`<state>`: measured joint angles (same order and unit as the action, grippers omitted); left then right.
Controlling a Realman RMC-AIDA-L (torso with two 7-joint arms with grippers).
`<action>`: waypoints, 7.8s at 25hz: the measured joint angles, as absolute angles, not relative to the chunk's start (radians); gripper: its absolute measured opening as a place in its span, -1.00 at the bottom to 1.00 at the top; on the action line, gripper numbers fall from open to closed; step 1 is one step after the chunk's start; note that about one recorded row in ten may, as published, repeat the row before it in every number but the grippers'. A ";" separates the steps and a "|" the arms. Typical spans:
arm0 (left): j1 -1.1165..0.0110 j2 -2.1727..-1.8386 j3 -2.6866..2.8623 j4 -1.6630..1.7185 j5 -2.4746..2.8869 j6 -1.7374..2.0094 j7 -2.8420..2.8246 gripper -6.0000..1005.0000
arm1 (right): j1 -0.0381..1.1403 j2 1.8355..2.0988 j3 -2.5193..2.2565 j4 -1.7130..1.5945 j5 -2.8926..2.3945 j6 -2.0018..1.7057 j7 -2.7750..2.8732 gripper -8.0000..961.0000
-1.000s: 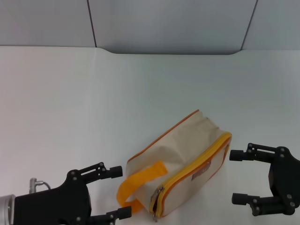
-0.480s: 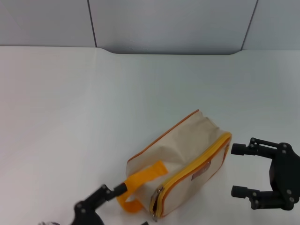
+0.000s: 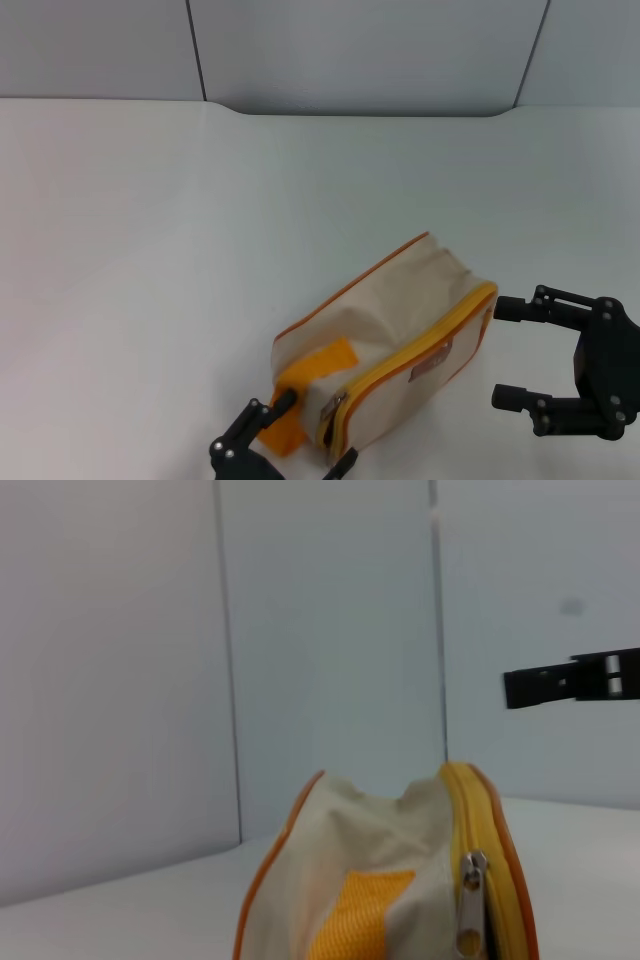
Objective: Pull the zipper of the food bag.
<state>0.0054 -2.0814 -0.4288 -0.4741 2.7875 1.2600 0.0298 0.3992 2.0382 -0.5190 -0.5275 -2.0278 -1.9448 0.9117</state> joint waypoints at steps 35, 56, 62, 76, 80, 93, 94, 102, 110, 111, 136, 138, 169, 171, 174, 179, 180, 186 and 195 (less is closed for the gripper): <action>-0.186 -2.082 -0.314 -0.560 2.499 1.129 0.018 -0.69 | 0.397 2.047 -0.456 -0.528 -2.028 -1.925 0.909 0.72; -0.389 -2.074 -0.368 -0.278 2.516 1.546 0.086 -0.84 | 0.361 2.083 -0.046 -0.267 -1.890 -1.859 0.614 0.71; -0.455 -2.073 -0.367 -0.198 2.560 1.639 0.223 -0.85 | 0.389 2.088 -0.062 0.012 -1.886 -1.736 0.227 0.71; -0.467 -2.075 -0.370 -0.179 2.560 1.663 0.303 -0.86 | 0.461 2.092 -0.213 0.167 -1.910 -1.498 -0.101 0.71; -0.462 -2.075 -0.370 -0.179 2.559 1.663 0.304 -0.86 | 0.454 2.092 -0.157 0.170 -1.898 -1.530 -0.105 0.72; -0.458 -2.077 -0.370 -0.179 2.562 1.662 0.305 -0.86 | 0.501 2.092 -0.159 0.206 -1.906 -1.564 -0.210 0.71; -0.458 -2.077 -0.370 -0.179 2.562 1.662 0.305 -0.86 | 0.503 2.092 -0.160 0.206 -1.906 -1.567 -0.212 0.71; -0.459 -2.077 -0.370 -0.180 2.562 1.662 0.305 -0.87 | 0.534 2.092 -0.160 0.221 -1.907 -1.557 -0.212 0.67; -0.459 -2.077 -0.370 -0.179 2.561 1.663 0.305 -0.87 | 0.538 2.092 -0.160 0.224 -1.908 -1.567 -0.212 0.57; -0.459 -2.077 -0.370 -0.179 2.562 1.664 0.305 -0.87 | 0.538 2.092 -0.160 0.224 -1.912 -1.568 -0.212 0.50; -0.464 -2.077 -0.381 -0.179 2.556 1.664 0.305 -0.87 | 0.450 2.092 -0.160 0.242 -1.986 -1.555 -0.304 -0.98; -0.463 -2.077 -0.388 -0.180 2.556 1.663 0.305 -0.87 | 0.418 2.091 -0.160 0.239 -1.986 -1.555 -0.305 -0.98; -0.341 -2.082 -0.416 -0.319 2.558 1.561 0.152 -0.87 | 0.243 2.084 -0.122 0.040 -1.975 -1.656 0.089 -0.68; -0.327 -2.081 -0.428 -0.335 2.558 1.550 0.132 -0.74 | 0.268 2.082 -0.119 -0.024 -1.976 -1.678 0.230 -0.52; -0.322 -2.081 -0.436 -0.334 2.558 1.545 0.058 -0.56 | 0.284 2.082 -0.118 -0.071 -1.976 -1.691 0.330 -0.20; -0.321 -2.073 -0.435 -0.325 2.565 1.556 -0.005 -0.22 | 0.311 2.082 -0.127 -0.191 -1.981 -1.743 0.527 0.19; -0.321 -2.072 -0.434 -0.324 2.568 1.561 -0.012 -0.15 | 0.314 2.081 -0.129 -0.221 -1.983 -1.758 0.565 0.26; -0.333 -2.066 -0.429 -0.205 2.646 1.647 -0.182 0.31 | 0.340 2.058 -0.211 -0.406 -1.988 -1.850 0.827 0.75; -0.426 -2.059 -0.413 0.031 2.812 1.766 -0.426 0.62 | 0.395 2.011 -0.458 -0.437 -1.988 -1.882 0.910 0.76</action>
